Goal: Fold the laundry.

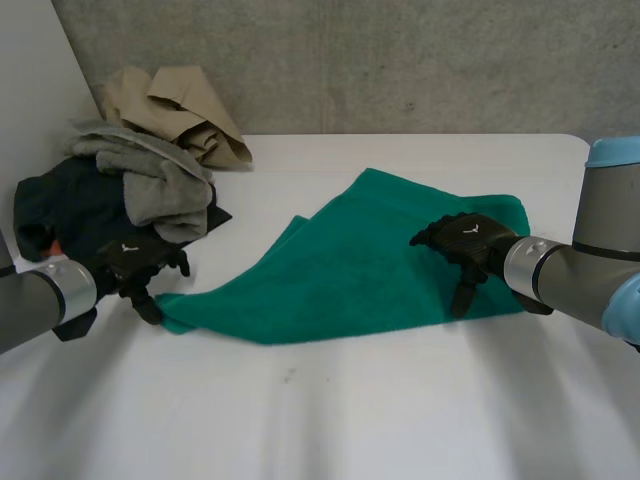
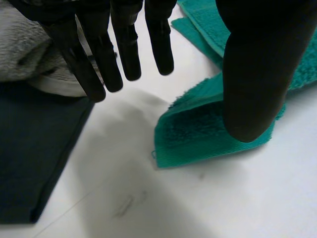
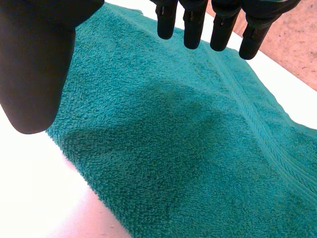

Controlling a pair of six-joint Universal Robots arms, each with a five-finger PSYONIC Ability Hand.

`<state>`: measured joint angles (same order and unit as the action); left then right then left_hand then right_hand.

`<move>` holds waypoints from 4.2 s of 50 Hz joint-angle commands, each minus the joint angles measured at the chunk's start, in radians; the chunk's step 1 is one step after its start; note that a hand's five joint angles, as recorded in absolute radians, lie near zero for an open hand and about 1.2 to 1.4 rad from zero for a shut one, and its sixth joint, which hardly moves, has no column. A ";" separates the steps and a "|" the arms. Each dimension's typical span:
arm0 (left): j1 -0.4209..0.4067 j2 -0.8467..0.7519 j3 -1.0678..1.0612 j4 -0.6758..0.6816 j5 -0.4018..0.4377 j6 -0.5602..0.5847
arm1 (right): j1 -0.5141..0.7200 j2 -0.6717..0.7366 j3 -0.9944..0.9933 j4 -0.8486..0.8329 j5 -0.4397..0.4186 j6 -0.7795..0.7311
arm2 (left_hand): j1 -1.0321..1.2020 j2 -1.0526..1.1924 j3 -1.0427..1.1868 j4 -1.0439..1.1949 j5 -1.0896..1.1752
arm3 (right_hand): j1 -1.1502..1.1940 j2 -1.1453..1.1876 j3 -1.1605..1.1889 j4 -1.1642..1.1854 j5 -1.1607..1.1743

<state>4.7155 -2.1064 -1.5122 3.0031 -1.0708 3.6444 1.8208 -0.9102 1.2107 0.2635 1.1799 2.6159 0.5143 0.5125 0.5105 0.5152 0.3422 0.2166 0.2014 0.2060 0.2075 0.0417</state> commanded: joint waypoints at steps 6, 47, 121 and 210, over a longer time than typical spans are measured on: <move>-0.069 -0.067 0.078 -0.027 -0.011 -0.024 | -0.009 -0.007 0.003 -0.003 0.003 0.003 | 0.882 0.884 0.886 0.881 0.880 | -0.042 -0.027 -0.031 -0.033 -0.042; -0.404 0.112 0.768 -0.248 -0.390 -0.363 | -0.112 -0.078 0.282 -0.254 0.125 -0.085 | 0.882 0.884 0.886 0.881 0.880 | 0.595 0.610 0.606 0.604 0.595; -0.534 0.404 0.764 -0.345 -0.394 -0.175 | 0.186 0.591 -0.931 0.137 0.056 0.237 | 0.882 0.884 0.886 0.881 0.880 | 0.221 0.237 0.232 0.231 0.222; -0.446 0.053 0.196 -0.363 -0.434 0.326 | -0.391 -0.176 0.241 0.232 0.110 -0.665 | 0.882 0.884 0.886 0.881 0.880 | 1.180 1.195 1.190 1.189 1.180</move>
<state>4.2691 -1.9614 -1.4740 2.5739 -1.4854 3.9989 1.3938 -1.1480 1.5447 0.6042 1.2893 1.7983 1.1698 1.1985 1.1923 1.2014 0.9877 1.1460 1.1826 1.1843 1.1937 0.9970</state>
